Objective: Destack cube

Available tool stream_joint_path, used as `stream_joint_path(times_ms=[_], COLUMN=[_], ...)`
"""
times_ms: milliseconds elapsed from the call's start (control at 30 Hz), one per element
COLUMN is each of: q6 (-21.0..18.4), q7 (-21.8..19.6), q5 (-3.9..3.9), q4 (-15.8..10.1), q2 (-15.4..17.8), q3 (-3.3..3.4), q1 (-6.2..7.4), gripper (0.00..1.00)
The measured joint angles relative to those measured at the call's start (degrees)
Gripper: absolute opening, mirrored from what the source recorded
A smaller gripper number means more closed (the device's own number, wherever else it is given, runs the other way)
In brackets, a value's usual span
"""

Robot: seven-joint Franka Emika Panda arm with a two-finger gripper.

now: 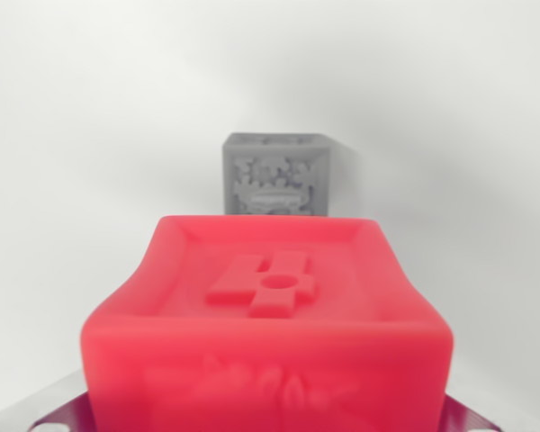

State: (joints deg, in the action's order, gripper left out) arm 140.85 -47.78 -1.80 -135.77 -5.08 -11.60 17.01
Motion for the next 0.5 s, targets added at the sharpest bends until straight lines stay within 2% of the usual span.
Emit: stream_joint_path(times_ms=[300, 500], q6=[-3.4, -3.4], q7=[0.9, 2.0], q5=[0.78, 0.8], q4=[0.8, 0.8], q2=[2.9, 2.5], q3=[0.04, 0.69], q1=[-0.01, -0.58], gripper=[0.0, 0.0])
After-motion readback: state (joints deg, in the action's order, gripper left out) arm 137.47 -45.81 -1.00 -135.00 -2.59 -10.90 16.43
